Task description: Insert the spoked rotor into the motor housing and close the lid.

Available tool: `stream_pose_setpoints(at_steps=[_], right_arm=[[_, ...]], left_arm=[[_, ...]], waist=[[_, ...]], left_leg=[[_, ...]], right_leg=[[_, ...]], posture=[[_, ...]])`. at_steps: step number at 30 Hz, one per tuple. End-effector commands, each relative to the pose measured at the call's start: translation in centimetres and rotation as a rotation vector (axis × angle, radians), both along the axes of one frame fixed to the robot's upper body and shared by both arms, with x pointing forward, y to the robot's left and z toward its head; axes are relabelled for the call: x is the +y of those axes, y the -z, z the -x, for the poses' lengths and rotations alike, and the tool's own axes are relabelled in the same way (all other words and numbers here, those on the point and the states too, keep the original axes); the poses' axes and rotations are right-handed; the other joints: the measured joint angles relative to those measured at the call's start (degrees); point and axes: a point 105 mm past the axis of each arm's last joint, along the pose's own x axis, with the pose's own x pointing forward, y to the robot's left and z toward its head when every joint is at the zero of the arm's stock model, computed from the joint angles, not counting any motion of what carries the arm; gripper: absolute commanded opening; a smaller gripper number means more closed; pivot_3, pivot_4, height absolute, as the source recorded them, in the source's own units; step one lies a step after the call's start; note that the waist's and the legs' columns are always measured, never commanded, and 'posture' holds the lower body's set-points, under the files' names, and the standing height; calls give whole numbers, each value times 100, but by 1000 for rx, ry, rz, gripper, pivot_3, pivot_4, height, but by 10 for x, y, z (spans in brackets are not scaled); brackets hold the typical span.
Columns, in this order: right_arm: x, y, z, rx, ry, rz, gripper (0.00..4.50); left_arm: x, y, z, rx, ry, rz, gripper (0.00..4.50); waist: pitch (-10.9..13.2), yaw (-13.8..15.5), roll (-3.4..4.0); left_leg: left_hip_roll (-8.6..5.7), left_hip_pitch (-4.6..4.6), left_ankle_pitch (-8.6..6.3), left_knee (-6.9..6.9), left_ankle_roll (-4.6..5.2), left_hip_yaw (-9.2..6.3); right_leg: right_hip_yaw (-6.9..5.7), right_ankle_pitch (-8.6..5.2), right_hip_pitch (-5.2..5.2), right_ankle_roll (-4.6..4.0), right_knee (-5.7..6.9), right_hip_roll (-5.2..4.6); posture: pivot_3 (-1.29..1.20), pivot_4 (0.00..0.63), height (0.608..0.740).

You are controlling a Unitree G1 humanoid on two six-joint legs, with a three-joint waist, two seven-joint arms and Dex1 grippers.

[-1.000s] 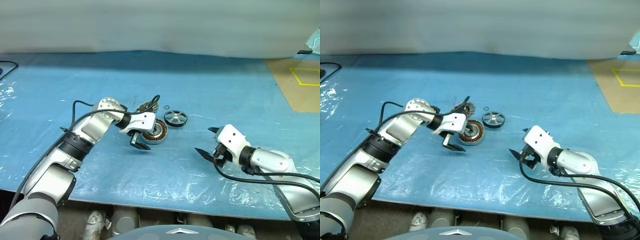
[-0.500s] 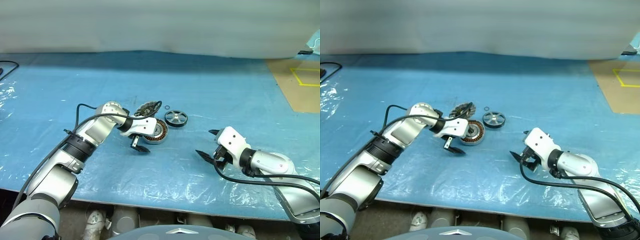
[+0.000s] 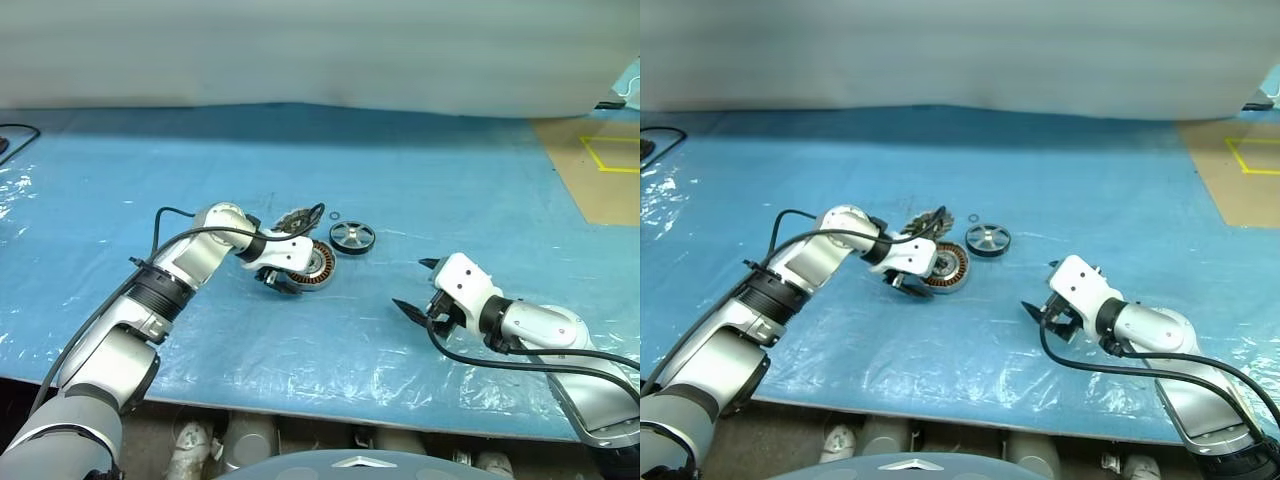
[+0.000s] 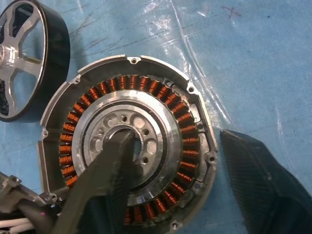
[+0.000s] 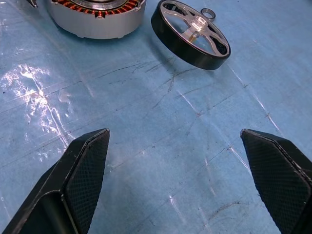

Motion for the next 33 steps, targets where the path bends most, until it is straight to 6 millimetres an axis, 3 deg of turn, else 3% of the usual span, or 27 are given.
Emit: stream_pose_setpoints(at_steps=[1,5,12,18,23,33], right_arm=[[8,-12,1,-57,-35,4,4500],[8,-12,0,-59,-39,6,4500],[10,-13,-1,-62,-42,5,4500],[9,-12,-2,-63,-40,5,4500],[13,-13,-3,-65,-57,-7,4500],[13,-15,-8,-67,-82,-3,4500]], left_arm=[[7,21,8,41,30,-57,2533],[14,22,16,57,111,-54,2034],[19,14,18,-21,250,2,2006],[52,2,21,-4,304,-41,2006],[72,4,29,14,311,-107,2006],[64,0,35,-9,325,-39,2006]], waist=[[-5,0,8],[-8,-11,11],[-9,-10,12],[-9,-32,12],[-8,-19,12],[-9,-10,12]], left_leg=[[0,0,0,-2,0,0],[0,0,0,-8,-1,0],[-1,0,0,-15,-1,1],[1,-1,0,-20,-2,4],[1,-4,0,-21,-2,10],[0,-4,0,-22,-3,15]], right_leg=[[1,0,0,0,-2,0],[0,0,-1,0,-5,1],[0,0,-4,0,-9,1],[2,0,-16,-1,-4,3],[4,0,-22,-1,-2,2],[6,0,-21,-1,-3,0]], posture=[[0,150,740],[0,150,740],[0,150,740],[0,150,740],[0,150,740],[0,150,740]])
